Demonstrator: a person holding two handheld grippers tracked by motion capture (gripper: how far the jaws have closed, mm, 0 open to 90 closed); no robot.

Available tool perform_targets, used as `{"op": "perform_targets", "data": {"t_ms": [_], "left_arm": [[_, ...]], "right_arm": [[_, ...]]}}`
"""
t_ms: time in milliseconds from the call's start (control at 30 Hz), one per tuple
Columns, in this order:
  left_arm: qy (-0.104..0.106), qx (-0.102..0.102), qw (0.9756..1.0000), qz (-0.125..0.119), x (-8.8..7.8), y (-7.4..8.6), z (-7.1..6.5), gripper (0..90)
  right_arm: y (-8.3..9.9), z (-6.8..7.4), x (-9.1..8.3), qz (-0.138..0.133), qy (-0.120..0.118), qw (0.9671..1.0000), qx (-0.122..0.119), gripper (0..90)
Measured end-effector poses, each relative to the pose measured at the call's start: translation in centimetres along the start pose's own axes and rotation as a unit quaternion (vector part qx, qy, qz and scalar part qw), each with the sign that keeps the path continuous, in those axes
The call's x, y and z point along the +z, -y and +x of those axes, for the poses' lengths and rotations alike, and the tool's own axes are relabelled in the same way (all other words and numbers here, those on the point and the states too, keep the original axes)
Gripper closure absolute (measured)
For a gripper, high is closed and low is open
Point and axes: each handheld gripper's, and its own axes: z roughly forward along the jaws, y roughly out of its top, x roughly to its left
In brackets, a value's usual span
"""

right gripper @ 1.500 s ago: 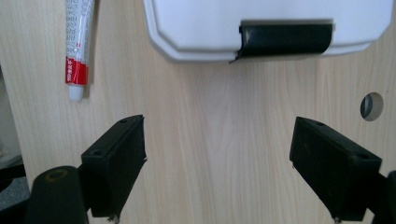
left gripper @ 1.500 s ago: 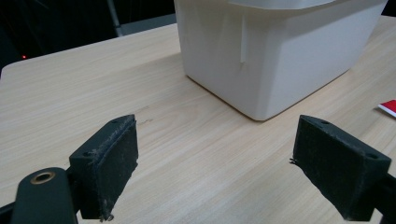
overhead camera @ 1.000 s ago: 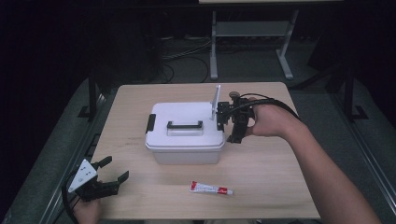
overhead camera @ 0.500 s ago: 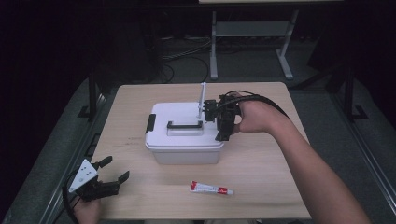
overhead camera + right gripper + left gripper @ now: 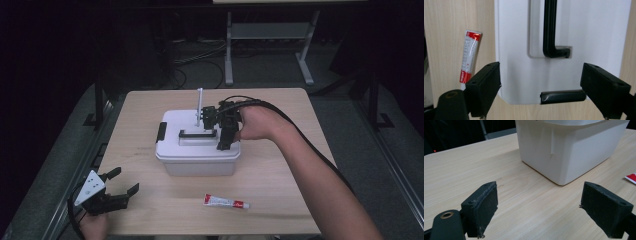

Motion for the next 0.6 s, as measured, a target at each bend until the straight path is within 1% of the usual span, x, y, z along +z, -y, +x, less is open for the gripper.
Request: {"op": "perform_targets", "data": {"t_ms": [67, 133, 233, 267, 400, 500, 600], "left_arm": [[0.001, 0.0, 1.0, -0.001, 0.0, 0.0, 0.0, 13.5], [0.001, 0.001, 1.0, -0.001, 0.0, 0.0, 0.0, 13.5], [0.001, 0.001, 1.0, -0.001, 0.0, 0.0, 0.0, 13.5], [0.001, -0.001, 1.0, -0.002, 0.1, 0.0, -0.1, 13.5], [0.001, -0.002, 1.0, -0.002, 0.0, 0.0, 0.0, 13.5], [0.001, -0.005, 1.0, -0.004, 0.0, 0.1, 0.0, 13.5], [0.0, -0.005, 1.0, -0.004, 0.0, 0.1, 0.0, 13.5]], "right_arm": [[-0.2, -0.1, 0.1, -0.001, -0.001, 1.0, -0.001, 16.4], [-0.7, -0.2, 0.2, -0.001, -0.001, 1.0, -0.005, 17.0], [-1.1, -0.3, 0.3, -0.002, -0.004, 1.0, -0.006, 19.5], [-1.6, -0.4, 0.3, -0.002, -0.005, 1.0, -0.008, 19.8], [-2.4, -0.6, 0.4, -0.003, -0.007, 0.9999, -0.011, 20.7], [-2.8, -0.8, 0.5, 0.0, -0.01, 0.9999, -0.014, 22.1], [-3.1, -0.8, 0.6, 0.001, -0.01, 0.9999, -0.014, 22.9]]}}
